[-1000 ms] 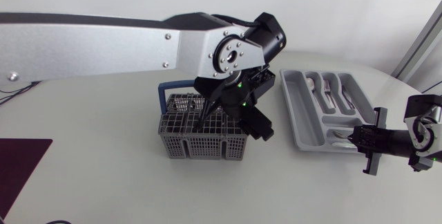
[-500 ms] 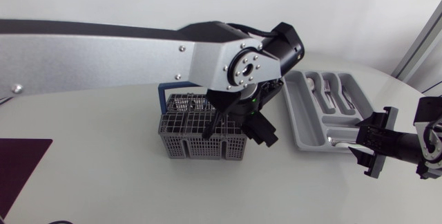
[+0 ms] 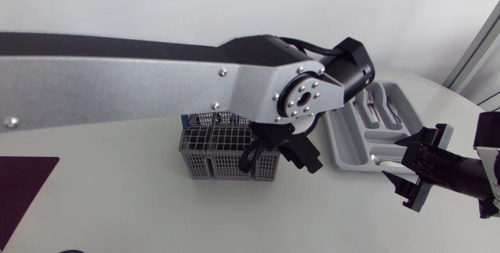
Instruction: Unload the cutlery basket into the drawer organizer.
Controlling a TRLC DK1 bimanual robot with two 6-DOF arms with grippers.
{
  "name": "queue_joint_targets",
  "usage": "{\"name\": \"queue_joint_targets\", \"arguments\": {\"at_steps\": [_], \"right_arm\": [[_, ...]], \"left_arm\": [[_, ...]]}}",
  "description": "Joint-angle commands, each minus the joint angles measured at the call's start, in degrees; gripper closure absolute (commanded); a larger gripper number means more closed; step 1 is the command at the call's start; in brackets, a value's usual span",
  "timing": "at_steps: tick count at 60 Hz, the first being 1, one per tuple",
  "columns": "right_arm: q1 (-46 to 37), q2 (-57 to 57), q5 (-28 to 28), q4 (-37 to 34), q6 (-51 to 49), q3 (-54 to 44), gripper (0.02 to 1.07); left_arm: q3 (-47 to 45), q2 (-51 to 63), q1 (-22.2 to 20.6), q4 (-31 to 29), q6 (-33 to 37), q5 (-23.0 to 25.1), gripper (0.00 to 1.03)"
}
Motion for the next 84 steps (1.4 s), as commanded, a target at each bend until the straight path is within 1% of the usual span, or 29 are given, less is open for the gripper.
{"name": "queue_joint_targets", "arguments": {"at_steps": [1,4,6,7,12,13,16,19,24,25,32,35,36,43,44,45,46,54,61,72,84], "right_arm": [[1.7,-3.6,-0.3,-1.8,3.1,-2.7,0.17],[2.5,-5.7,-0.3,-2.4,4.1,-3.5,0.17],[3.1,-6.9,-0.3,-3.0,4.6,-3.8,0.17],[3.1,-7.5,-0.3,-3.6,4.6,-4.0,0.17],[3.7,-10.0,-0.3,-4.4,5.4,-4.9,0.17],[3.7,-10.3,-0.3,-4.8,5.4,-5.0,0.17],[4.2,-11.8,-0.3,-5.6,5.8,-5.5,0.16],[4.2,-12.7,-0.3,-6.0,6.0,-5.9,0.16],[4.8,-13.7,-0.3,-6.6,6.4,-6.3,0.16],[5.0,-14.1,-0.3,-6.7,6.5,-6.5,0.16],[5.5,-15.8,-0.1,-7.9,6.9,-6.8,0.16],[5.5,-16.5,0.0,-8.0,6.9,-7.0,0.16],[5.5,-16.7,0.0,-8.1,6.9,-7.0,0.16],[5.5,-18.1,0.0,-9.0,6.9,-7.1,0.16],[5.5,-18.1,0.0,-9.1,6.9,-7.1,0.16],[5.5,-18.3,0.0,-9.3,6.9,-7.1,0.16],[5.5,-18.5,0.0,-9.4,6.9,-7.1,0.16],[5.6,-19.8,-0.1,-10.1,7.0,-7.3,0.16],[5.7,-20.3,-0.2,-10.4,7.2,-7.3,0.16],[7.3,-21.1,-0.1,-11.2,8.5,-7.2,0.15],[8.9,-21.7,0.4,-11.6,9.7,-7.2,0.15]], "left_arm": [[0.9,2.1,-0.5,-0.3,-2.2,-1.0,0.23],[0.9,2.7,-0.5,-0.3,-2.7,-1.1,0.27],[1.0,2.9,-0.5,-0.2,-2.8,-1.4,0.27],[1.0,3.2,-0.5,-0.2,-2.9,-1.8,0.30],[1.0,3.6,-0.7,-0.2,-2.9,-1.9,0.32],[0.9,3.7,-0.8,-0.2,-3.0,-2.1,0.37],[0.9,3.8,-1.0,0.0,-3.0,-2.5,0.39],[0.9,4.0,-1.2,0.2,-3.0,-3.2,0.44],[0.9,4.5,-1.2,0.7,-3.0,-3.6,0.45],[0.9,4.8,-1.0,1.2,-3.0,-3.9,0.48],[0.4,4.9,-0.9,2.1,-3.0,-4.2,0.49],[0.2,4.9,-0.9,2.7,-3.0,-4.7,0.54],[0.0,4.9,-0.9,2.9,-3.0,-5.0,0.58],[-0.6,4.9,-1.1,3.8,-3.0,-5.3,0.72],[-0.7,4.9,-1.1,4.1,-2.9,-5.3,0.75],[-0.7,4.9,-1.1,4.1,-2.9,-5.3,0.76],[-0.8,5.1,-1.1,4.3,-2.8,-5.4,0.80],[-1.1,5.6,-1.0,4.8,-2.8,-5.4,0.83],[-1.3,4.8,-1.3,4.9,-2.6,-5.8,0.83],[-2.8,1.5,-1.9,5.8,-2.2,-7.7,0.83],[-7.6,-2.6,-3.6,10.4,-1.0,-11.1,0.83]]}}
